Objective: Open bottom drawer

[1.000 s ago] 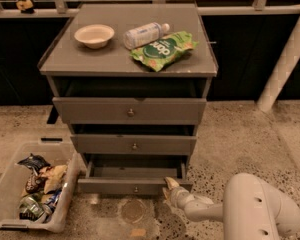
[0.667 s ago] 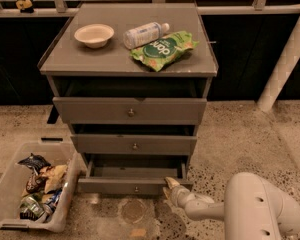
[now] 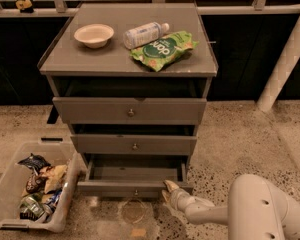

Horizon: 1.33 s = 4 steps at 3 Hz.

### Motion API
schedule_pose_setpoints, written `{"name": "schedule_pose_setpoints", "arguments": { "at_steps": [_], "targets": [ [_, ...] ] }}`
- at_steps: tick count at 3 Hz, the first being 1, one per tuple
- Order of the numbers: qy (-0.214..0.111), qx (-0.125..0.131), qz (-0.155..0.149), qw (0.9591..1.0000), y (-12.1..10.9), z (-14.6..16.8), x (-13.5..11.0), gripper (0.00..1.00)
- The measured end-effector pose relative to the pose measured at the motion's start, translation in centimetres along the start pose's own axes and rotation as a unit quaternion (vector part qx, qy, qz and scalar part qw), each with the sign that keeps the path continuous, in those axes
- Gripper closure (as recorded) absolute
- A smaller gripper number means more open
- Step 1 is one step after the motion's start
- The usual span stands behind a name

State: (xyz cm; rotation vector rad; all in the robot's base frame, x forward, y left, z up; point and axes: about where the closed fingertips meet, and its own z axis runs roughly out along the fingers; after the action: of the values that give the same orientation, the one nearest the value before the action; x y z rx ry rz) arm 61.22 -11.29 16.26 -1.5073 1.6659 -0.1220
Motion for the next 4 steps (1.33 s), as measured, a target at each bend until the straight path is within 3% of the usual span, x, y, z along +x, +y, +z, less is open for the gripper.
{"name": "schedule_pose_setpoints", "arguments": {
  "at_steps": [3, 4],
  "targets": [
    [-0.005, -0.002, 0.002, 1.0, 0.9, -0.9, -0.2, 1.0],
    [-0.012, -0.003, -0.001, 0.9999, 2.5, -1.4, -0.4, 1.0]
  ]
}}
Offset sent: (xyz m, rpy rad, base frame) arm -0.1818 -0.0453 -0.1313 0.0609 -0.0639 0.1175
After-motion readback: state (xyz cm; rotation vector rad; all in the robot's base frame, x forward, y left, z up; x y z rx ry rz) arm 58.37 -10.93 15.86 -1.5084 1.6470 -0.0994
